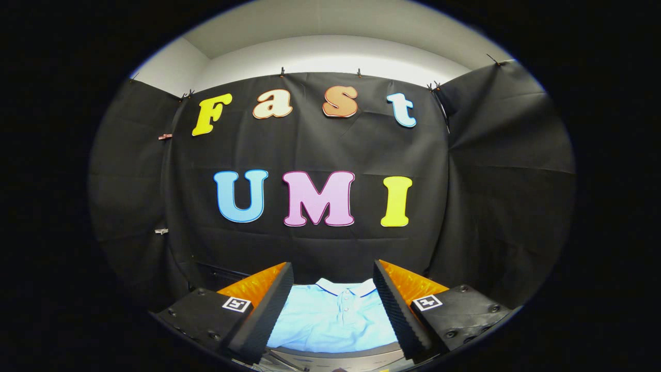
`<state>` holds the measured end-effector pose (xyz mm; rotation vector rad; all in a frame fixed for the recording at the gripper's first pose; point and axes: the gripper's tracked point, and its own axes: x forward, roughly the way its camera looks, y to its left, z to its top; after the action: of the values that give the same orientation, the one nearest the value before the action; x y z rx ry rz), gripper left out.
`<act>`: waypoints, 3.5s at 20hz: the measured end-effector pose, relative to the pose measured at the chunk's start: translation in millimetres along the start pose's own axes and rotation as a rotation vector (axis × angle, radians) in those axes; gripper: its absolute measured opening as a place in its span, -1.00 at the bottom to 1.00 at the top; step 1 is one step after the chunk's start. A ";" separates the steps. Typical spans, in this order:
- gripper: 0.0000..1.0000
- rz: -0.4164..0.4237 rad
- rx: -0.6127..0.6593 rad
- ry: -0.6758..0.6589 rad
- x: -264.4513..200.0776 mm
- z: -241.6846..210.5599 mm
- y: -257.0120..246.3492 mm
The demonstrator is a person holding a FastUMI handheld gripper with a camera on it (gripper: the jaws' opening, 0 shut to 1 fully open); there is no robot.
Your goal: Put the clothes into the washing machine and then close the washing machine lid.
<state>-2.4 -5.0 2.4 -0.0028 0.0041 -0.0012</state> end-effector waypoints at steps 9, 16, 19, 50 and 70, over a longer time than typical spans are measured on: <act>0.96 -0.002 0.007 0.011 1.5 -1.3 -3.9; 0.96 0.001 0.001 0.038 6.7 -11.5 -5.7; 0.96 0.002 0.002 0.059 11.6 -19.9 -6.1; 0.97 -0.097 0.066 0.712 166.6 -263.9 -56.9; -0.45 -0.066 0.059 0.826 166.0 -273.3 -47.6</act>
<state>162.5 -53.6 -271.4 0.0571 0.8300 -0.0683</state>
